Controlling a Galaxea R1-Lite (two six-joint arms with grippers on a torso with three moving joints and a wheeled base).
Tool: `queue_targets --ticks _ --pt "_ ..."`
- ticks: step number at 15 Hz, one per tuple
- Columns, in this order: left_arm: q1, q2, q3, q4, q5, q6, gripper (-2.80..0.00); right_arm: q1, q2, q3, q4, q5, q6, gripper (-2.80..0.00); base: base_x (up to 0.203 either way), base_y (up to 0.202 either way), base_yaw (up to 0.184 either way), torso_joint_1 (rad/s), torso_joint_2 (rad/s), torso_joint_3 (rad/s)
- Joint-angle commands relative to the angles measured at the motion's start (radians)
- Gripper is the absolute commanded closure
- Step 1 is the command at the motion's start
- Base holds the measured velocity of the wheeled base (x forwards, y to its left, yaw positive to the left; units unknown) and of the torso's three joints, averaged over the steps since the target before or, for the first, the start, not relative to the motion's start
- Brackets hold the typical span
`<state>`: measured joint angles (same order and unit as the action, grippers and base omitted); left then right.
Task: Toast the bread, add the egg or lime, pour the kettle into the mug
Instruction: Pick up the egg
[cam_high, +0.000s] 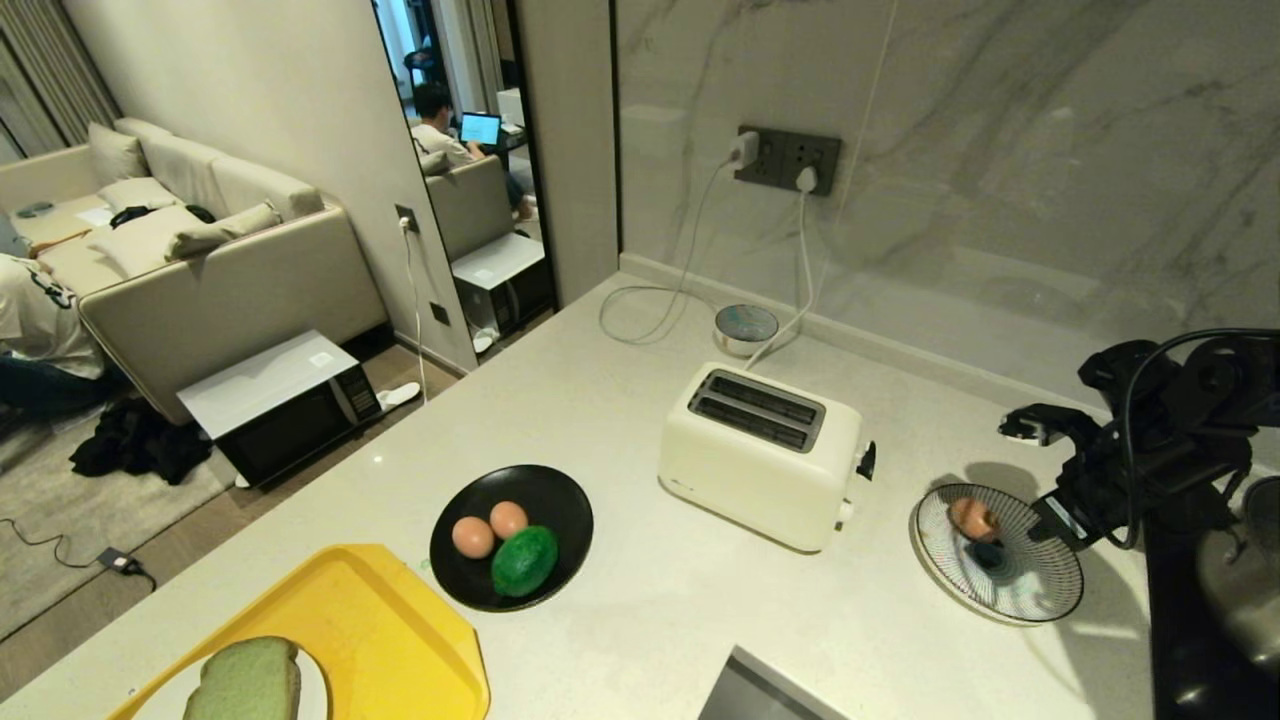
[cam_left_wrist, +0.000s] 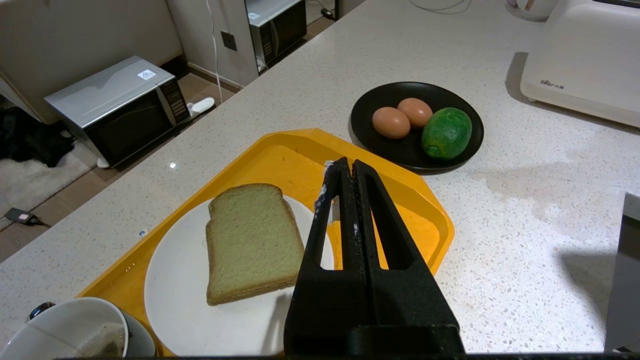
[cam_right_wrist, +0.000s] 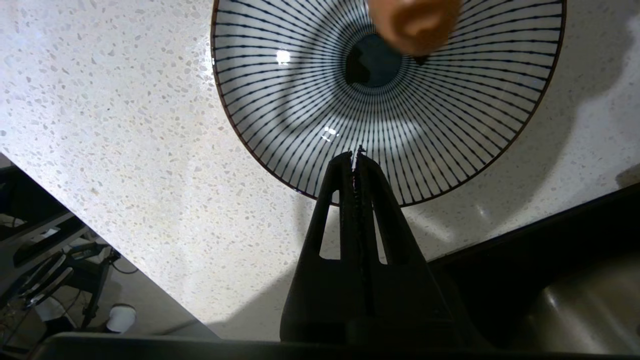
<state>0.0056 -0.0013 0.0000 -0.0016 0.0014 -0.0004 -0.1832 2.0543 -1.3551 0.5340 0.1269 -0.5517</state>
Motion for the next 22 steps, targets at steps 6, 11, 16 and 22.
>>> queue_targets --ticks 6,11,16,22 --pt "0.0 0.0 0.0 0.0 0.0 0.0 0.0 0.002 0.041 -0.023 -0.005 -0.003 -0.005 0.0 0.0 0.0 0.0 0.0 0.0 0.0" --pt "0.0 0.0 0.0 0.0 0.0 0.0 0.0 0.002 0.061 -0.048 -0.005 -0.003 -0.005 0.0 0.0 0.0 0.0 0.0 0.0 0.0" --pt "0.0 0.0 0.0 0.0 0.0 0.0 0.0 0.002 0.07 -0.056 -0.006 -0.003 -0.007 0.0 0.0 0.0 0.0 0.0 0.0 0.0" --pt "0.0 0.0 0.0 0.0 0.0 -0.001 0.0 0.002 0.09 -0.088 -0.006 -0.004 -0.007 0.0 0.0 0.0 0.0 0.0 0.0 0.0"
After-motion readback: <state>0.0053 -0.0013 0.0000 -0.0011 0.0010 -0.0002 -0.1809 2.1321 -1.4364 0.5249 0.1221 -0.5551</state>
